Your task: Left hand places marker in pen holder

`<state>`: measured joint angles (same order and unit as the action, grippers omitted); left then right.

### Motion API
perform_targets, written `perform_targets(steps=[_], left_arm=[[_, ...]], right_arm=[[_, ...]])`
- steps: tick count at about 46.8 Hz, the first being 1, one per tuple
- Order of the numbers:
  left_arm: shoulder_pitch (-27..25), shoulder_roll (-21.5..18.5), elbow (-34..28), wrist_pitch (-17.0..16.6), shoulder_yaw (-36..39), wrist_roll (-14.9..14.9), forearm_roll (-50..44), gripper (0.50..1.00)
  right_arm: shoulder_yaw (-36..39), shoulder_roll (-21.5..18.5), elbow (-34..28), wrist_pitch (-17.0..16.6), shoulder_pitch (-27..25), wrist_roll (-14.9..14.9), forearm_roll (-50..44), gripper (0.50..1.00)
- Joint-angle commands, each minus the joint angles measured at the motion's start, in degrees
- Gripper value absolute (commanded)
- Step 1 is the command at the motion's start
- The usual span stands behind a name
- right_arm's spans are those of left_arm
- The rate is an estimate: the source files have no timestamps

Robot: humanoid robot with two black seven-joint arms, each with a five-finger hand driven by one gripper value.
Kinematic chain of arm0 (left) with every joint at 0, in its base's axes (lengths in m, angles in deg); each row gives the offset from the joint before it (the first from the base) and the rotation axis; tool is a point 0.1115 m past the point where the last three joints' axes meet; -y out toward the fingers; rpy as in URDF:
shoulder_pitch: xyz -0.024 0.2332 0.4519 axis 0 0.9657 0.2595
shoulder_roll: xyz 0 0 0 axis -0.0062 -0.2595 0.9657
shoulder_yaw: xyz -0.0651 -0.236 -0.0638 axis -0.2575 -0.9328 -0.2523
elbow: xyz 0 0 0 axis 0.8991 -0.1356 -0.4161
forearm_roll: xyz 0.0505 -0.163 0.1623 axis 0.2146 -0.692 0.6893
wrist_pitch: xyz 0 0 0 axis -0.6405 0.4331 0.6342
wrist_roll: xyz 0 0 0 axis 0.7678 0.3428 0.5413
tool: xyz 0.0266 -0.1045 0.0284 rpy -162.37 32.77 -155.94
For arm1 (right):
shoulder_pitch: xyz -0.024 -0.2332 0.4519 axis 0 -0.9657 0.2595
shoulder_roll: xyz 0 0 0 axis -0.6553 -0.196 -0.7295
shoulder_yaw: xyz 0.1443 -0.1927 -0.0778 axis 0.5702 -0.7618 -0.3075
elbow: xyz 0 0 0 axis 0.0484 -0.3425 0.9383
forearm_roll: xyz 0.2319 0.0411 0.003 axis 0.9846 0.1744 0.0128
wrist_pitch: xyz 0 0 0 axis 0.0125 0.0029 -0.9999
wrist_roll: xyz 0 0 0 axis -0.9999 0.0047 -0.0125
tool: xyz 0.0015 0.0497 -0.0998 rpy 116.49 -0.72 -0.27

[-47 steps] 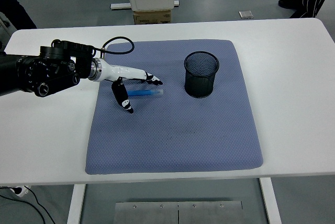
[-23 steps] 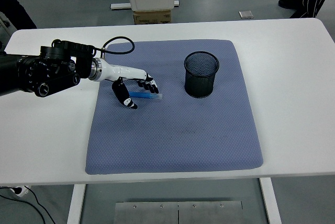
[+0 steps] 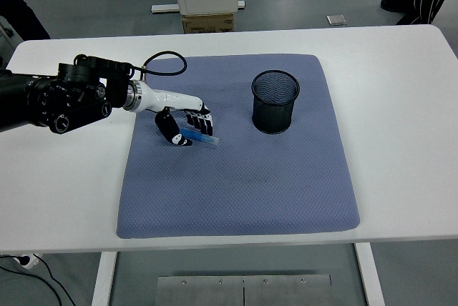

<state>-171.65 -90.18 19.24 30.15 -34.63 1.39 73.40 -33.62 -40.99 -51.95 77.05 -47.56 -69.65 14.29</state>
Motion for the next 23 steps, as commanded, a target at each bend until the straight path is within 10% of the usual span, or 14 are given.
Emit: perform_targets(steps=[1,23], left_arm=[[0.1,0.1,0.0,0.0,0.0,0.0,0.1,0.634],[0.1,0.2,-0.1,-0.2,0.0,0.1,3.0,0.602]], right_arm=[[0.0,0.0,0.0,0.0,0.0,0.0,0.0,1.0],[0.0,0.0,0.0,0.0,0.0,0.0,0.0,1.0]])
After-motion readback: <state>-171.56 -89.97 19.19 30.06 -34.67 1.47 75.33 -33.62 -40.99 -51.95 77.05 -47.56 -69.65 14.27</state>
